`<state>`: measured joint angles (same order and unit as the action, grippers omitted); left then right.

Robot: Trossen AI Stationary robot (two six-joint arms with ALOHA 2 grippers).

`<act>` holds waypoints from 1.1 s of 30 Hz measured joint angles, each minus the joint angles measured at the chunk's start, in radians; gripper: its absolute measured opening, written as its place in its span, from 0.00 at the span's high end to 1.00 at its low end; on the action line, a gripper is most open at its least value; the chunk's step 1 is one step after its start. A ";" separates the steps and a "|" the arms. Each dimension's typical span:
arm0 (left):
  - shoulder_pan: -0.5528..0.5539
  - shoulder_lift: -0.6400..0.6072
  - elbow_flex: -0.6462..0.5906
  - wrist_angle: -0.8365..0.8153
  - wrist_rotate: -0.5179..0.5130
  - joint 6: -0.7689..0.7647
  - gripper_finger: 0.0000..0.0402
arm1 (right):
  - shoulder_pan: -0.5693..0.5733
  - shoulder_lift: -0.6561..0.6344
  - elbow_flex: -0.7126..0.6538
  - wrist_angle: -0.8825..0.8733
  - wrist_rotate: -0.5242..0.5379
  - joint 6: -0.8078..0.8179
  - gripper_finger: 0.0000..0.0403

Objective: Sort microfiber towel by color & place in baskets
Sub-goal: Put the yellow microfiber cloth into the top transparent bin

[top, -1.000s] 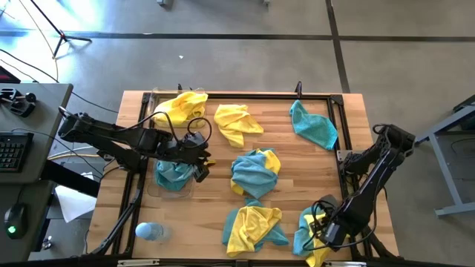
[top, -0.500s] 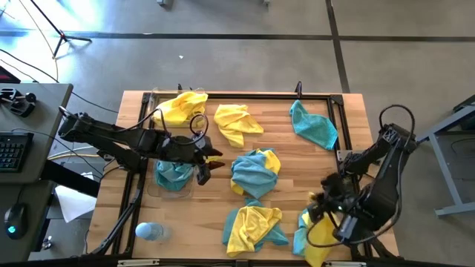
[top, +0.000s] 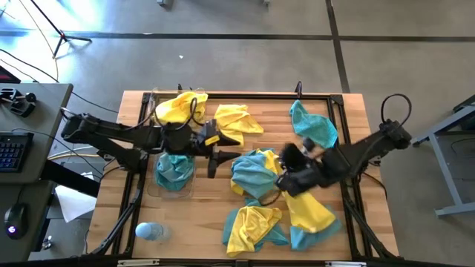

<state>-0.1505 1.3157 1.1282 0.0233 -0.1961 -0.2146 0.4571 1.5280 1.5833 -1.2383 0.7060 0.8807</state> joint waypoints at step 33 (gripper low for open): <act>0.036 0.340 -0.001 0.195 -0.086 -0.212 0.57 | -0.300 -0.217 -0.001 0.588 -0.488 -0.954 1.00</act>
<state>-0.1143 1.6562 1.1275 0.2179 -0.2820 -0.4268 0.1574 1.3111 1.5826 -0.6505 0.2178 -0.0737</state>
